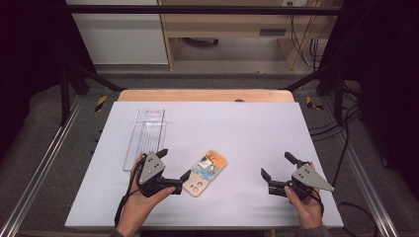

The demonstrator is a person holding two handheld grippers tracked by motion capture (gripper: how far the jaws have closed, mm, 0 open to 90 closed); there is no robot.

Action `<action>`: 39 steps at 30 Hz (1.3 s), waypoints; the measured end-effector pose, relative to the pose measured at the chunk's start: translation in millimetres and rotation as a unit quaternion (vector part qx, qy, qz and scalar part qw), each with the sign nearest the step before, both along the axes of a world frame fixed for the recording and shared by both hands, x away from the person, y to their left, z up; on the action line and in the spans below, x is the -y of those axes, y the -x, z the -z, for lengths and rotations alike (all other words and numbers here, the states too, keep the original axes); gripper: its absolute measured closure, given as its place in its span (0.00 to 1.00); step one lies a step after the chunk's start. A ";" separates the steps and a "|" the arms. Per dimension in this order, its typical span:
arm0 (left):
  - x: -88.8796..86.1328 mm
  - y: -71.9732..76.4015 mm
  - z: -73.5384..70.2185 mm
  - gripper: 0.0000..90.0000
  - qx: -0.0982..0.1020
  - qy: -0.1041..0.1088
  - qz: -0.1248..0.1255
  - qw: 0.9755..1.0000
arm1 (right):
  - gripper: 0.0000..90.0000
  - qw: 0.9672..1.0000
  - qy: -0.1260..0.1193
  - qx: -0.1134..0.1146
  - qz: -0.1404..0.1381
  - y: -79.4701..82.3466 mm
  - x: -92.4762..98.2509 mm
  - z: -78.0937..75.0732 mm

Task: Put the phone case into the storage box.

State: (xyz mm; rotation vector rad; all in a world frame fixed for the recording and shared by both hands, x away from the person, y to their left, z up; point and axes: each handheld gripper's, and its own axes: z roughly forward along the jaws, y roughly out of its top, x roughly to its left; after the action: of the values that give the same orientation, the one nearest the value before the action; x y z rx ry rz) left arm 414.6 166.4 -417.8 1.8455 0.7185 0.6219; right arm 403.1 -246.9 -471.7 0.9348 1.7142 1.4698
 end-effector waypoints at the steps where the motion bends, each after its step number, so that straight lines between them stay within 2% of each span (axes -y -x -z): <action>1: 1.0 -0.3 0.7 0.01 -0.003 -0.003 -0.001 1.000 | 0.03 1.000 0.000 0.000 -0.001 0.1 -0.1 0.1; 5: 5.2 -1.8 4.1 0.01 -0.012 -0.014 0.001 1.000 | 0.02 1.000 -0.001 -0.001 -0.004 0.2 -0.6 0.7; 15: 18.0 -3.5 12.9 0.02 -0.026 -0.021 0.012 0.999 | 0.02 1.000 -0.002 -0.003 -0.005 0.1 -1.1 1.9; 26: 27.5 -6.8 23.1 0.02 -0.042 -0.034 0.008 0.999 | 0.02 1.000 -0.004 -0.005 -0.006 0.0 -1.0 2.7; 33: 31.4 -11.5 29.3 0.02 -0.064 -0.035 0.008 0.997 | 0.02 1.000 -0.004 -0.006 -0.008 0.1 -1.1 2.9; 36: 32.5 -13.8 32.0 0.02 -0.077 -0.033 -0.003 0.997 | 0.02 1.000 -0.004 -0.008 -0.007 -0.1 -1.0 3.2; 39: 33.1 -15.7 34.7 0.02 -0.085 -0.035 -0.004 0.996 | 0.02 1.000 -0.004 -0.009 -0.007 -0.2 -1.0 3.3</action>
State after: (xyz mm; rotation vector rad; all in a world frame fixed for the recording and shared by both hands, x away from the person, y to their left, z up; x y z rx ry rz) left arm 430.3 133.3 -452.5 1.9778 0.8239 0.5044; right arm 403.3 -245.9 -475.1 0.9461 1.7314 1.4825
